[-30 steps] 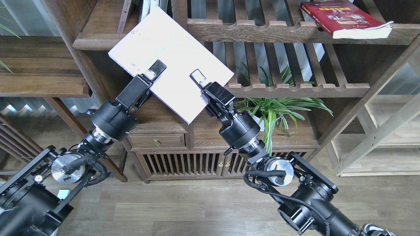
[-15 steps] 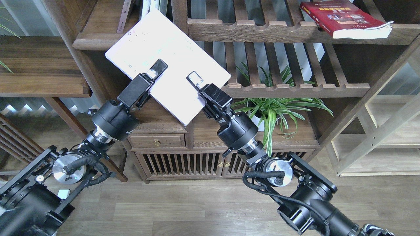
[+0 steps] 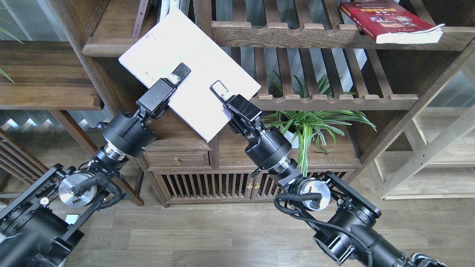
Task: Organize books on shelf
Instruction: 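Hold the white book tilted toward the robot with both grippers, then release the right gripper and lift the book with the left gripper upward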
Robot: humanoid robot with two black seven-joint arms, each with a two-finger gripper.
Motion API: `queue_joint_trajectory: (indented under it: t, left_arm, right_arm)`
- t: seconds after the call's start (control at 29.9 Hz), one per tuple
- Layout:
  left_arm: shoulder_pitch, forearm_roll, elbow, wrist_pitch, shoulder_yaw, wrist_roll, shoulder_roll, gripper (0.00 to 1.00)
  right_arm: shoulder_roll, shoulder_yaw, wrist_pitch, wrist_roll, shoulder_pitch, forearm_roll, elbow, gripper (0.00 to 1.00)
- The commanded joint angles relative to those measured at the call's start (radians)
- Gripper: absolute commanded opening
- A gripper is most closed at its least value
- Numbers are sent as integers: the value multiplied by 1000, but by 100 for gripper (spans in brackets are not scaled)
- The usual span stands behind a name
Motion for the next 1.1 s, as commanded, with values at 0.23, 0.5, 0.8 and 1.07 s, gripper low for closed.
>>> queue_joint_trajectory:
  t: [0.23, 0.5, 0.8, 1.07]
  left_arm:
    - [5, -1, 0, 0, 0, -3, -1, 22]
    - [8, -3, 0, 0, 4, -5, -2, 4]
    - [6, -3, 0, 0, 0, -5, -2, 3]
    - [3, -3, 3, 0, -2, -5, -2, 3]
  right_arm:
    - [0, 3, 0, 0, 13, 1, 1, 3]
    - [0, 6, 0, 0, 17, 1, 1, 4]
    - [0, 9, 0, 2, 16, 1, -1, 11]
    - [0, 12, 0, 3, 17, 1, -3, 44]
